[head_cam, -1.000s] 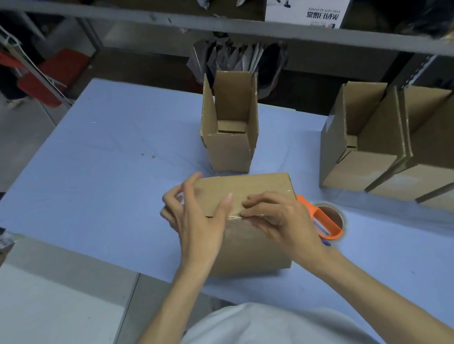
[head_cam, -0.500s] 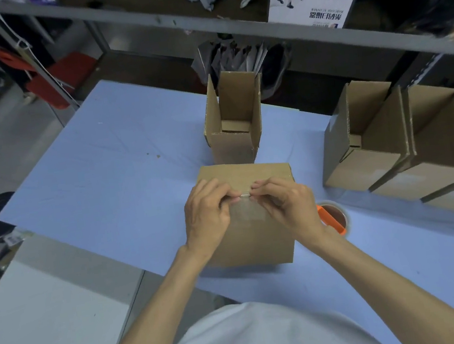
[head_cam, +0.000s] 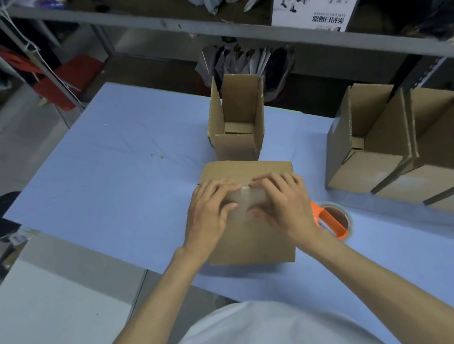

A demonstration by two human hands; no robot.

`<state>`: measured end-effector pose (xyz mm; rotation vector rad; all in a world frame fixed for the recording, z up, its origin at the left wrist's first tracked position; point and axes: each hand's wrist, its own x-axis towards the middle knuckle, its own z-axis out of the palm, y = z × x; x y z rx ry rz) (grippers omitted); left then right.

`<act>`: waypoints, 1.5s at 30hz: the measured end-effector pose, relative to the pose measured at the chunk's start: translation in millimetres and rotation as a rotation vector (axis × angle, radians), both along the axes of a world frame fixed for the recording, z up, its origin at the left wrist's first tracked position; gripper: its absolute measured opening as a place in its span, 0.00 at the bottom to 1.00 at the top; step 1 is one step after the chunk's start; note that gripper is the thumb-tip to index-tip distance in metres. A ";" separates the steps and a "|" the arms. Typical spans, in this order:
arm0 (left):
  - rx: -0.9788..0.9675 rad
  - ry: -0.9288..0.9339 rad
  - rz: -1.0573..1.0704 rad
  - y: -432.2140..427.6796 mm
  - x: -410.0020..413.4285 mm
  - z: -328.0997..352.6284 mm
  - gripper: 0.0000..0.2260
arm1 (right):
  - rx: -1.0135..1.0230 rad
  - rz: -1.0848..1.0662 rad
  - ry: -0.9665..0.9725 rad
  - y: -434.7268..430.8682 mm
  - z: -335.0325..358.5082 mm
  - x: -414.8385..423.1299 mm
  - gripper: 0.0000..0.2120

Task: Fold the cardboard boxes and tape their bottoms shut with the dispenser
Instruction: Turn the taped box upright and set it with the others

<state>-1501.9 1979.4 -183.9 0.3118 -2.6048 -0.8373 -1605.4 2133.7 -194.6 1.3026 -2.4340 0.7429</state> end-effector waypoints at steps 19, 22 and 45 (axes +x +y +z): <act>0.680 -0.438 0.127 -6.9 -6.5 -21.1 0.08 | -0.224 -0.077 -0.391 79.8 18.3 -2.2 0.23; 0.457 -0.364 0.080 7.5 -7.3 -9.8 0.04 | -0.217 -0.155 -0.480 92.6 21.7 2.9 0.27; 0.315 -0.284 0.002 46.0 -130.6 84.1 0.21 | -0.350 -0.379 -0.516 72.2 83.7 -75.1 0.24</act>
